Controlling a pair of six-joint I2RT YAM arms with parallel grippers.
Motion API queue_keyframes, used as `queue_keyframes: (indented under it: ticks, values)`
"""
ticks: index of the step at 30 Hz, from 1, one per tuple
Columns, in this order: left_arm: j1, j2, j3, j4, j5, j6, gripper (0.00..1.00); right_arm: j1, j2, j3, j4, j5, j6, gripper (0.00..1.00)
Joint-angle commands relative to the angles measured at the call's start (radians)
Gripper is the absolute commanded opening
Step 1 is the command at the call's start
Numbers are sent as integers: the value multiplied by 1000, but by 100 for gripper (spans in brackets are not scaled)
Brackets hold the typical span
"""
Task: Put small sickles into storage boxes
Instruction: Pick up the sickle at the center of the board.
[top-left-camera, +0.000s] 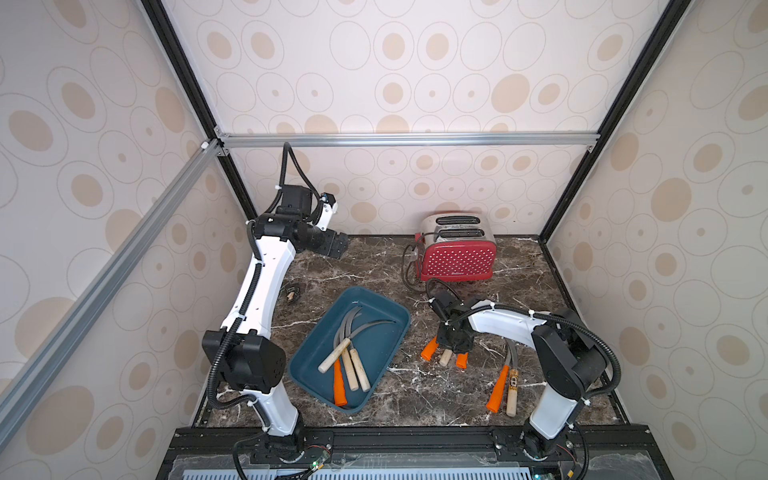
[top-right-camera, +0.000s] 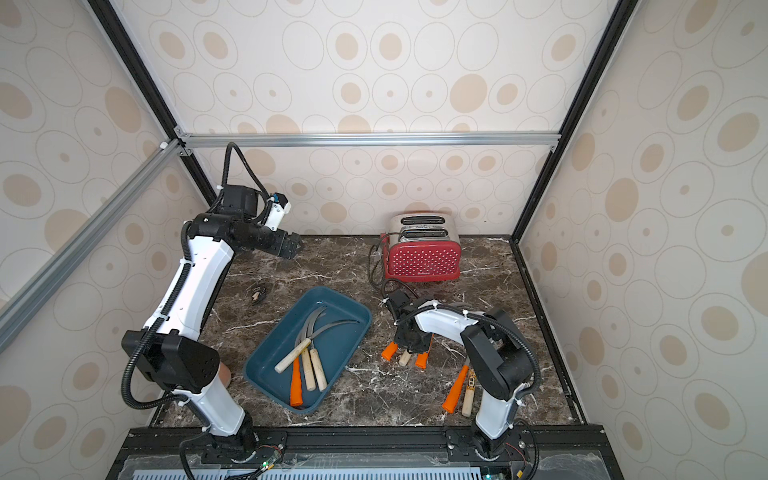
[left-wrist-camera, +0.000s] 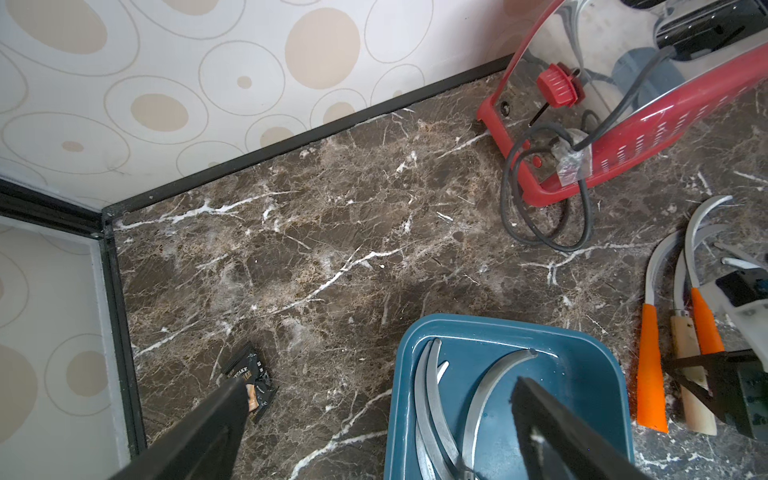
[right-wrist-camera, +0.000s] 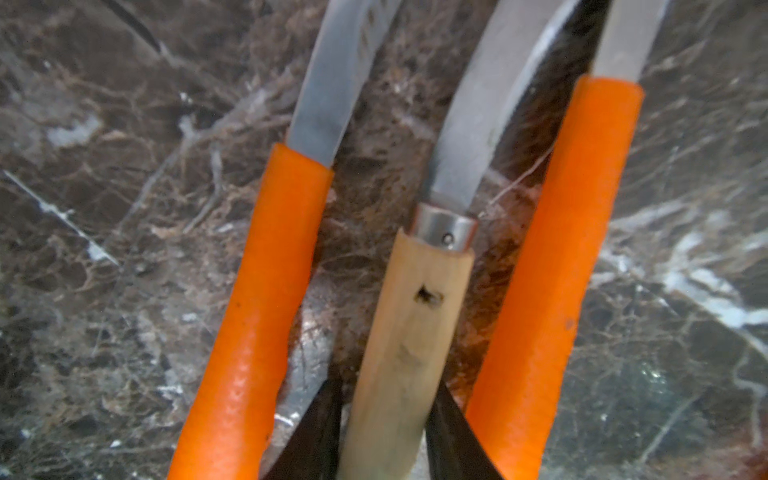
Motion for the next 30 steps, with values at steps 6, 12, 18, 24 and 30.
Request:
queue_keyframes:
  ticks: [6, 12, 18, 24, 30]
  values:
    - [10, -5, -6, -43, 14, 28, 99, 7, 35, -61, 30, 12, 32, 27]
    - [9, -10, 1, -49, 8, 33, 99, 7, 30, -91, 59, 8, 27, 17]
    - [10, -9, 11, -54, 4, 33, 99, 6, -32, -124, 87, 29, 17, 10]
    - [10, -7, 15, -61, -5, 26, 99, 3, -115, -125, 71, 54, -20, 9]
    - [10, -1, 31, -70, -6, 14, 99, 2, -162, -125, 64, 57, -50, 8]
